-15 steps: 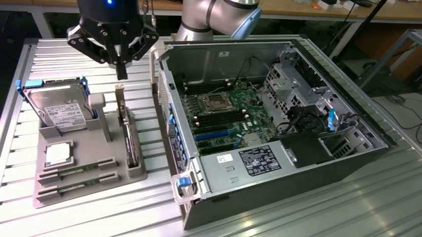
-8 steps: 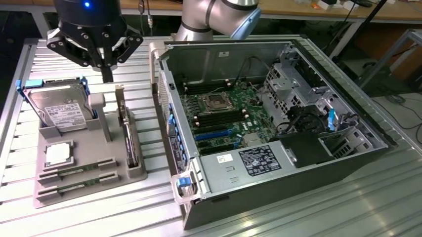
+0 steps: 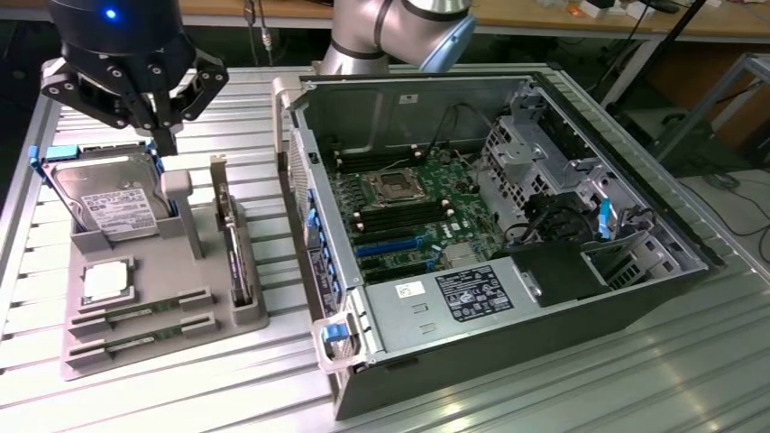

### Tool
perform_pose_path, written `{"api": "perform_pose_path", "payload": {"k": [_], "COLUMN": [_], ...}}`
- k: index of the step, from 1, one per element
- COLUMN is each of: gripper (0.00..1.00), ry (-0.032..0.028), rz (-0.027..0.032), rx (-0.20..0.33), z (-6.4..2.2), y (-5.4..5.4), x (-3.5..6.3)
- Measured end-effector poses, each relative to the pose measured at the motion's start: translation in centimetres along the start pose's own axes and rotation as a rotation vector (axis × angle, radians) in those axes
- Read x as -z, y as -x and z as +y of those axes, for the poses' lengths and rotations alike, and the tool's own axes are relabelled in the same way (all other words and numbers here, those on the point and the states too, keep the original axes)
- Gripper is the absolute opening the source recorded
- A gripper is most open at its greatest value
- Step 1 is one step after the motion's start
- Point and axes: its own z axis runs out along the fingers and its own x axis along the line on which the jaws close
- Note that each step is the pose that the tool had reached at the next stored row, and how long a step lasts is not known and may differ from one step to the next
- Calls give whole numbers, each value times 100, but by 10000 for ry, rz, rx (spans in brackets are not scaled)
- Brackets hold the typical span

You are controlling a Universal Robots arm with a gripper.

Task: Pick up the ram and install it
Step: 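Reach for the ram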

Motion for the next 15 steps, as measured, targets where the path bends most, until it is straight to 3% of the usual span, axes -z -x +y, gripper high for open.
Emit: {"api": "perform_pose_path", "payload": {"k": [11, 15], "gripper": [11, 11], "ry": [160, 183], "rz": [5, 4], "rx": [177, 198], "z": [-21, -19], "y": [-343, -402], "x": [-8, -9]}}
